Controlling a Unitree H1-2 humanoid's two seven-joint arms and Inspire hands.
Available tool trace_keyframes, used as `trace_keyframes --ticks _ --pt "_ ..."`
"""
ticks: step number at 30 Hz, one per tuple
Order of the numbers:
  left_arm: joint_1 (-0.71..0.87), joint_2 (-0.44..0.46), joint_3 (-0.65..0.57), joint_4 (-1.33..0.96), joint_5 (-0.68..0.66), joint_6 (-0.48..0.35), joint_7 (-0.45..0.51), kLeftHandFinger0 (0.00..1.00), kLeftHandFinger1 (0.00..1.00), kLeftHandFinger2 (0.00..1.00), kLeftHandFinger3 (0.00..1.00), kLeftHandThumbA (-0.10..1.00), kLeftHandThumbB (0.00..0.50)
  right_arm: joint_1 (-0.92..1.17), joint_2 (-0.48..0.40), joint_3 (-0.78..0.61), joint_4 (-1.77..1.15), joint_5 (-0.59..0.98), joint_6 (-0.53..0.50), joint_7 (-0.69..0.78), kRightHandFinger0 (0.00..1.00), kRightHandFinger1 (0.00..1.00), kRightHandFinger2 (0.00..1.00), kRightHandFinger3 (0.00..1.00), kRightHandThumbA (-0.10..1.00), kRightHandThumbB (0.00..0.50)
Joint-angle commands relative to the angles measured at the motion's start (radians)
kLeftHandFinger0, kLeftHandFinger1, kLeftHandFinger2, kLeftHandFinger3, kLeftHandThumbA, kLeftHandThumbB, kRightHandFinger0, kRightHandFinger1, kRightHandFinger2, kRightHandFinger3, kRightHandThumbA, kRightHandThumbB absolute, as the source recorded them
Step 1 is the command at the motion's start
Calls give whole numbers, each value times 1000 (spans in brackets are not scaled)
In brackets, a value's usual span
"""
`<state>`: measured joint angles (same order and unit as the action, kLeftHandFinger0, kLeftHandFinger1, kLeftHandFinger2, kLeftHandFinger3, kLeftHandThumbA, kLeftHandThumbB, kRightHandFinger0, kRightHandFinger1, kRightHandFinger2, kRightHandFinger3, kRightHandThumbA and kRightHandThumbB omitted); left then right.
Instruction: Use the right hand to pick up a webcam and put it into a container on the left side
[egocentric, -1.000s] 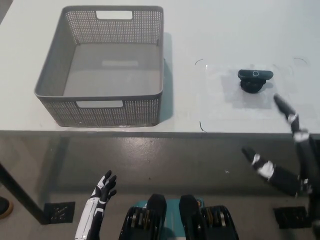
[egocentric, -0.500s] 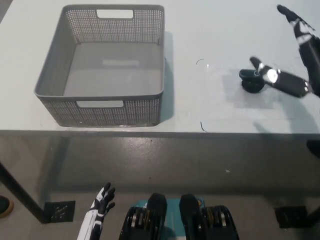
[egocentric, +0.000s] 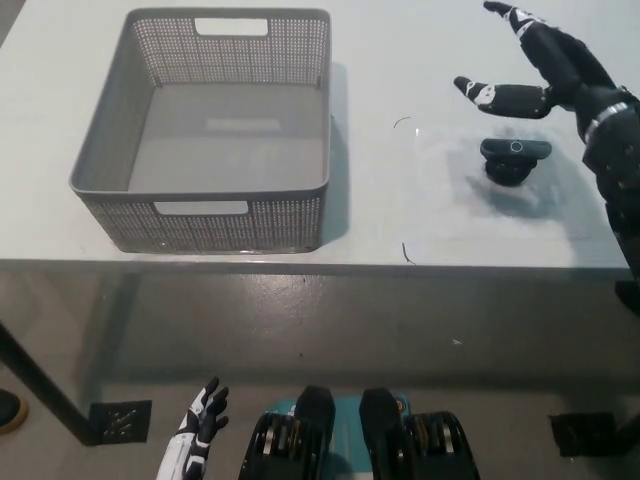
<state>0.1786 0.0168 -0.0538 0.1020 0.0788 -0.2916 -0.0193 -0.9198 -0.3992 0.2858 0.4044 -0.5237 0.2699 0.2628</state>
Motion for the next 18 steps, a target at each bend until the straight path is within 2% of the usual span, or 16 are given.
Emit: trace_keyframes --ticks 1,7,12,16,18 --pt "0 4 -5 -22 -7 -40 -5 1000 1000 1000 1000 987 114 -106 -6 22 101 -21 10 24 1000 1000 1000 1000 762 500" --pt "7 3 -6 -24 0 -47 -1 1000 1000 1000 1000 976 80 -169 8 54 325 -26 -21 -10 1000 1000 1000 1000 722 500" --pt "4 2 -4 -22 -10 -44 -4 1000 1000 1000 1000 969 85 -208 12 79 456 -27 -32 -17 1000 1000 1000 1000 751 500" --pt "5 6 -4 -21 -8 -46 -6 1000 1000 1000 1000 969 73 -222 19 98 534 -28 -46 -28 1000 1000 1000 1000 667 500" --pt "6 5 -5 -19 -12 -48 -8 1000 1000 1000 1000 966 72 -224 22 110 558 -34 -49 -31 1000 1000 1000 1000 686 500"
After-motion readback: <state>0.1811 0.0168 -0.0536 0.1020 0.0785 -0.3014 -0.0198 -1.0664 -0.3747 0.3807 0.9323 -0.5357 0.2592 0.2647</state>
